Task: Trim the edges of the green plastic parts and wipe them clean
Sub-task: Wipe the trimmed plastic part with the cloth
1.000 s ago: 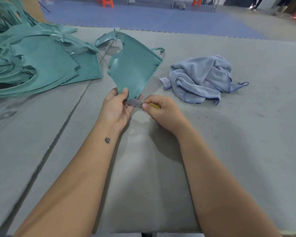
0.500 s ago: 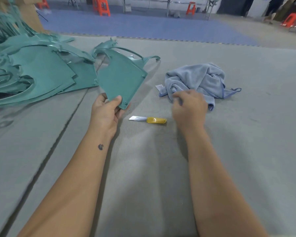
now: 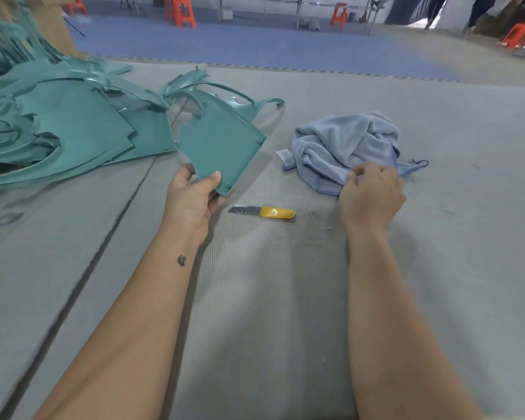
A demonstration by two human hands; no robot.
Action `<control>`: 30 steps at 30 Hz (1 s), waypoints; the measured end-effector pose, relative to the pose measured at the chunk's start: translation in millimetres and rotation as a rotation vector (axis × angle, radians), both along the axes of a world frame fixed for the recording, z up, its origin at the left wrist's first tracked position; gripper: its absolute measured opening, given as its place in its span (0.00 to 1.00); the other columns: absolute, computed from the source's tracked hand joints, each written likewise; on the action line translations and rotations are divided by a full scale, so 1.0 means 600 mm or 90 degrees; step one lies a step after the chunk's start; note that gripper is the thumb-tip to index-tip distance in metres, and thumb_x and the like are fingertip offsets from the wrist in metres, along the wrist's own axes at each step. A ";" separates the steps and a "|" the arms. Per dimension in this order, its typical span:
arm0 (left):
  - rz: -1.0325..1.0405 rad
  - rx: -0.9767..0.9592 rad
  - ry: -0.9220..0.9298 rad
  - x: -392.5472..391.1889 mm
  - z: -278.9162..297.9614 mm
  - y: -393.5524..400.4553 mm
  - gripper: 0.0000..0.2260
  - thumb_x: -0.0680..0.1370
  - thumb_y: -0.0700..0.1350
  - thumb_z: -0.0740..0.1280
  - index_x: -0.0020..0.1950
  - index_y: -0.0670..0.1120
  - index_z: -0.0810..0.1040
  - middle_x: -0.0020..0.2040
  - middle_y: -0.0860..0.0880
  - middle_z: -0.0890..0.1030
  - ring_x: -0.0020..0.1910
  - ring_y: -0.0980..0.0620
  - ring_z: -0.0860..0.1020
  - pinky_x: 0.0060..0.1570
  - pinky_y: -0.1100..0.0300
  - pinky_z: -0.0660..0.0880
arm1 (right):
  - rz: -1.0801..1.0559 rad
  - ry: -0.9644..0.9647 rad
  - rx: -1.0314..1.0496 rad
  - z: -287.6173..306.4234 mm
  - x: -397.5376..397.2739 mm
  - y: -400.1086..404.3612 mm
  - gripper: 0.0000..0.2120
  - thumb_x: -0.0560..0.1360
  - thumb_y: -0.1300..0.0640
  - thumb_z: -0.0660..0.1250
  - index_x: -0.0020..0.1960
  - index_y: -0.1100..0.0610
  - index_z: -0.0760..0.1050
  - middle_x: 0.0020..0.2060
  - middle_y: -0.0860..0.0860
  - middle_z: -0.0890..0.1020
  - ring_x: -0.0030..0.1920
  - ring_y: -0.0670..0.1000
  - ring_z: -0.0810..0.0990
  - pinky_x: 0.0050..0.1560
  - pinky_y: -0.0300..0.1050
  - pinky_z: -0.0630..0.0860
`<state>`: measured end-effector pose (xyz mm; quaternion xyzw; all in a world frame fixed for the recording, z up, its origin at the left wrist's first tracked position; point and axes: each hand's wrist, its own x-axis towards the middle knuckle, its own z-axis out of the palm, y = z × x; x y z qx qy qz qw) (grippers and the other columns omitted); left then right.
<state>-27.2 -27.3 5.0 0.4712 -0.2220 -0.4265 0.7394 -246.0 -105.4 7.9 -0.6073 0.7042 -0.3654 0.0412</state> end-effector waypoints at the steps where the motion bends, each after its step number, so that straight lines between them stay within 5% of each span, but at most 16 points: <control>1: 0.000 0.000 -0.002 0.000 0.000 0.000 0.10 0.79 0.32 0.63 0.50 0.47 0.74 0.42 0.51 0.84 0.39 0.54 0.84 0.42 0.58 0.82 | 0.006 -0.019 0.008 0.002 0.000 0.000 0.11 0.79 0.56 0.60 0.60 0.57 0.75 0.63 0.57 0.73 0.64 0.59 0.68 0.61 0.50 0.63; 4: 0.000 0.003 -0.004 0.000 0.000 0.001 0.10 0.78 0.32 0.63 0.50 0.47 0.74 0.45 0.49 0.83 0.40 0.54 0.84 0.41 0.58 0.82 | 0.007 0.008 0.125 -0.003 -0.006 -0.002 0.19 0.78 0.57 0.60 0.68 0.59 0.68 0.68 0.60 0.70 0.67 0.61 0.67 0.64 0.52 0.63; 8: -0.010 0.008 -0.015 -0.002 0.002 0.003 0.10 0.78 0.31 0.64 0.50 0.47 0.74 0.45 0.49 0.83 0.40 0.53 0.84 0.43 0.58 0.82 | -0.032 0.050 0.081 -0.009 -0.010 -0.005 0.12 0.80 0.56 0.60 0.59 0.58 0.77 0.59 0.58 0.77 0.61 0.62 0.71 0.58 0.50 0.64; 13: -0.042 -0.009 -0.021 -0.010 0.005 0.005 0.12 0.77 0.29 0.62 0.51 0.46 0.74 0.44 0.50 0.83 0.40 0.53 0.84 0.37 0.60 0.80 | 0.106 -0.336 -0.272 0.021 0.024 0.005 0.06 0.77 0.62 0.63 0.48 0.62 0.78 0.40 0.49 0.77 0.44 0.50 0.75 0.46 0.39 0.69; 17: -0.067 -0.015 -0.051 -0.027 0.005 0.001 0.15 0.78 0.28 0.61 0.54 0.47 0.74 0.45 0.50 0.82 0.41 0.53 0.82 0.39 0.59 0.79 | 0.384 -0.560 -0.258 0.041 0.091 0.055 0.10 0.77 0.65 0.61 0.45 0.51 0.73 0.36 0.44 0.76 0.37 0.40 0.75 0.41 0.32 0.72; 22: -0.097 -0.045 -0.053 -0.041 -0.001 0.001 0.19 0.76 0.24 0.58 0.61 0.41 0.71 0.48 0.44 0.82 0.41 0.52 0.83 0.37 0.62 0.78 | 0.591 -0.199 -0.131 0.000 0.153 0.086 0.05 0.75 0.64 0.66 0.42 0.58 0.77 0.31 0.42 0.73 0.32 0.41 0.70 0.38 0.42 0.69; 27: -0.121 -0.027 -0.106 -0.044 -0.001 0.000 0.14 0.77 0.28 0.62 0.60 0.42 0.74 0.45 0.49 0.84 0.39 0.55 0.83 0.36 0.63 0.79 | 0.481 -0.185 -0.080 -0.009 0.147 0.072 0.04 0.75 0.65 0.65 0.43 0.59 0.77 0.29 0.41 0.73 0.35 0.47 0.72 0.45 0.48 0.73; 30: -0.139 -0.013 -0.115 -0.038 -0.001 0.001 0.14 0.78 0.27 0.58 0.54 0.43 0.75 0.41 0.50 0.85 0.37 0.54 0.83 0.34 0.62 0.79 | 0.423 -0.184 -0.086 -0.010 0.143 0.065 0.04 0.75 0.64 0.67 0.49 0.62 0.80 0.43 0.58 0.76 0.43 0.54 0.74 0.51 0.45 0.73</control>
